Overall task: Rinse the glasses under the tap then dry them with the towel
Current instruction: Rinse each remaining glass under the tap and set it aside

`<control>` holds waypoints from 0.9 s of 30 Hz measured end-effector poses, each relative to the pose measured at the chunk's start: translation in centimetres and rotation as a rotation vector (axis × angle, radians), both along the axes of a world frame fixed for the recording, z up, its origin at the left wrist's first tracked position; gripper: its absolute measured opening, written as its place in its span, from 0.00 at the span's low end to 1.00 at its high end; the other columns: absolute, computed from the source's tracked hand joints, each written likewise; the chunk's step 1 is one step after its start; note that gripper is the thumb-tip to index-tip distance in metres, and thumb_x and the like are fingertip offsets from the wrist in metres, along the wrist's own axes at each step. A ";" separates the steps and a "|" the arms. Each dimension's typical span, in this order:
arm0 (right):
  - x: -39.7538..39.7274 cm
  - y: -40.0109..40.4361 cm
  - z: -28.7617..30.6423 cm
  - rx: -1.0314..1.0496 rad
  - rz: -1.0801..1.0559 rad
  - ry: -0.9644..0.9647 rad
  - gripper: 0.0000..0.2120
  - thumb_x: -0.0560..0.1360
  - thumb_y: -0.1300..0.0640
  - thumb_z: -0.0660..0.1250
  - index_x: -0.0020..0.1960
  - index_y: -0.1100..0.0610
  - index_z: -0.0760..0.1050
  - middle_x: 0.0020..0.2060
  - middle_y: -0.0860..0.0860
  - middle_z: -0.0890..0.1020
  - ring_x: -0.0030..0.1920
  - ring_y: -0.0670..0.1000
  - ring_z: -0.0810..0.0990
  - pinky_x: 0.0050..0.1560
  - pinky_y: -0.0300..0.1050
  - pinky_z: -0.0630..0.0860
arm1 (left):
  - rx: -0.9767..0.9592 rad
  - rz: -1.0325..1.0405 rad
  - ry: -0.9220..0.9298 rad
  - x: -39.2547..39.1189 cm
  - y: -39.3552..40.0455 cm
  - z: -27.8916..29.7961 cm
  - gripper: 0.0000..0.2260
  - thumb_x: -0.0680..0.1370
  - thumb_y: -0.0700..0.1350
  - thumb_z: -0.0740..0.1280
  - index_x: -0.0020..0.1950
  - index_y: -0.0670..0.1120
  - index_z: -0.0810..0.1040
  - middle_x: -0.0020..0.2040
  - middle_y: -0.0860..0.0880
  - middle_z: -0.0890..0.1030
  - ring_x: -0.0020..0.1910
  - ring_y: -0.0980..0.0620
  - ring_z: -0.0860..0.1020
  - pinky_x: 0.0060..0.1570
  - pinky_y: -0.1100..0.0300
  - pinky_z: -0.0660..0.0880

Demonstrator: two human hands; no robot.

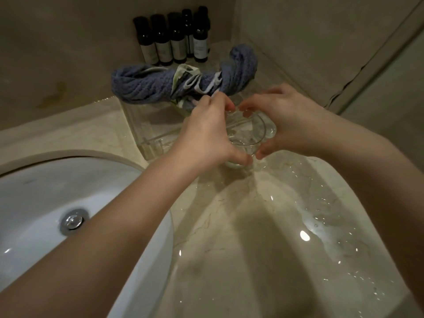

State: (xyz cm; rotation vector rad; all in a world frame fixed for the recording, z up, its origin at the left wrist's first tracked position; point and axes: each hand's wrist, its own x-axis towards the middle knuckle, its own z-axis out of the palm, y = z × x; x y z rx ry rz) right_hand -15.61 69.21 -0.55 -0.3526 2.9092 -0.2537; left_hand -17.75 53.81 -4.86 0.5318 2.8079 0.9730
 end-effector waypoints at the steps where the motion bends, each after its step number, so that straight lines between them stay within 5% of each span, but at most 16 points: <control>1: 0.1 0.0 0.0 0.000 0.001 0.001 0.43 0.62 0.52 0.80 0.72 0.50 0.65 0.64 0.45 0.75 0.70 0.50 0.60 0.65 0.50 0.66 | -0.004 0.003 -0.003 0.1 0.1 -0.1 0.41 0.57 0.54 0.83 0.64 0.49 0.69 0.56 0.52 0.68 0.53 0.53 0.70 0.49 0.59 0.68; 9: 0.7 -1.2 1.7 0.252 0.077 -0.008 0.45 0.66 0.51 0.78 0.76 0.50 0.57 0.71 0.50 0.68 0.73 0.56 0.57 0.72 0.56 0.58 | -0.049 -0.045 -0.094 1.0 -1.6 1.5 0.48 0.58 0.52 0.84 0.72 0.46 0.64 0.65 0.48 0.71 0.63 0.49 0.72 0.60 0.58 0.70; 12: 0.9 -4.1 4.0 0.306 0.145 -0.008 0.43 0.67 0.50 0.77 0.76 0.51 0.58 0.71 0.51 0.68 0.73 0.56 0.57 0.71 0.53 0.59 | -0.216 -0.093 -0.145 1.3 -5.2 3.8 0.42 0.60 0.52 0.83 0.70 0.48 0.69 0.63 0.48 0.75 0.55 0.49 0.75 0.51 0.59 0.71; 14: 0.9 -7.3 5.1 0.342 0.221 -0.038 0.43 0.67 0.50 0.77 0.76 0.53 0.58 0.71 0.53 0.69 0.72 0.57 0.60 0.69 0.52 0.63 | -0.338 -0.100 -0.204 1.8 -8.8 5.3 0.38 0.61 0.52 0.82 0.68 0.49 0.72 0.60 0.49 0.77 0.48 0.51 0.74 0.47 0.58 0.71; 18: 1.7 -15.6 6.2 0.262 0.331 -0.117 0.41 0.67 0.52 0.78 0.74 0.53 0.61 0.68 0.53 0.72 0.67 0.54 0.69 0.65 0.49 0.68 | -0.460 0.008 -0.317 4.2 -18.0 7.7 0.35 0.63 0.48 0.82 0.67 0.51 0.72 0.60 0.50 0.78 0.49 0.49 0.75 0.53 0.54 0.75; 27: 7.1 -37.4 6.8 0.183 0.644 -0.153 0.36 0.68 0.54 0.77 0.72 0.50 0.64 0.67 0.47 0.72 0.65 0.52 0.70 0.60 0.48 0.71 | -0.375 0.412 -0.454 16.6 -42.1 11.4 0.31 0.65 0.45 0.81 0.65 0.49 0.74 0.53 0.51 0.77 0.48 0.50 0.77 0.46 0.61 0.73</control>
